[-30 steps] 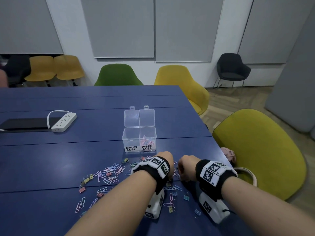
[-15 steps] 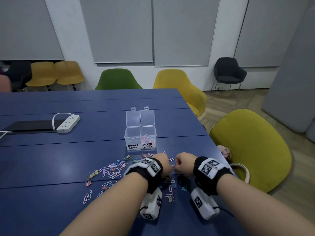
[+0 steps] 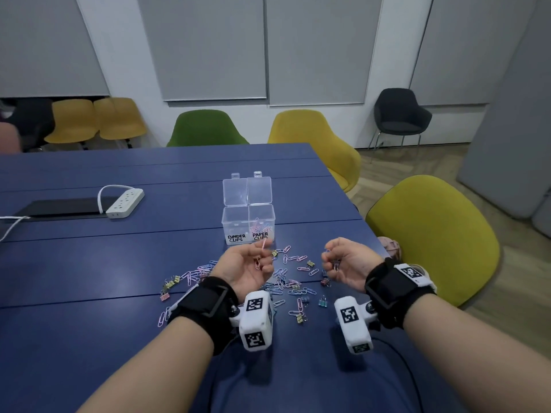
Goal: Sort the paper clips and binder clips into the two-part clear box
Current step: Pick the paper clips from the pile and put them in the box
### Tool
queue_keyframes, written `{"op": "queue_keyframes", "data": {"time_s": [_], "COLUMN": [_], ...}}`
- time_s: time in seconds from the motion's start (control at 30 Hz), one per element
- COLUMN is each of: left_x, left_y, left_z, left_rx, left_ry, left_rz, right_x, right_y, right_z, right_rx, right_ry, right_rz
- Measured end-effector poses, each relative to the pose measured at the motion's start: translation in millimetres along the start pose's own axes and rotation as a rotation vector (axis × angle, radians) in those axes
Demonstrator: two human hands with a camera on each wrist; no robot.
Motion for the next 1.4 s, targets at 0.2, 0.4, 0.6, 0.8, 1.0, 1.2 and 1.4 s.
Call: {"op": "queue_keyframes", "data": {"time_s": [0.2, 0.4, 0.6, 0.8, 1.0, 1.2, 1.4], "left_x": [10.7, -6.6, -16.1, -14.1, -12.6, -12.3, -11.2], "left_y": [-6.0, -22.1, -32.9, -41.2, -47.1, -50.3, -42.4], "left_z": [-13.4, -10.6, -18.1, -24.7, -25.5, -29.6, -29.5], "left_rx": [0.119, -0.019, -0.003, 0.039, 0.049, 0.094, 0.136], "left_ry": [-0.325, -1.664, -1.934, -2.019, -2.041, -2.096, -2.099], "left_rz": [0.202, 0.203, 0.208, 0.208, 0.187, 0.161, 0.123], "right_x": [-10.7, -44.1, -34.4, -29.9, -31.1, -28.9, -30.2], "right_y": [-10.0, -21.2, -30.9, -36.5, -40.1, -41.2, -45.5], "right_z": [4.9, 7.6, 1.6, 4.0, 5.9, 3.2, 13.5], "right_rx": [-0.113, 0.060, 0.044, 0.033, 0.050, 0.063, 0.051], "right_ry": [0.582, 1.849, 1.850, 1.786, 1.747, 1.763, 1.812], "right_rz": [0.056, -0.096, -0.048, -0.060, -0.073, -0.093, -0.123]}}
Point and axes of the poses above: each hand's wrist, its own y-axis away from the middle knuckle, its own x-axis out of the back of the hand, z = x × y, the point moved 7 cm from there along -y, towards the middle knuckle, and after that the axes turned 2 degrees about -y, right-handed, at the moved point
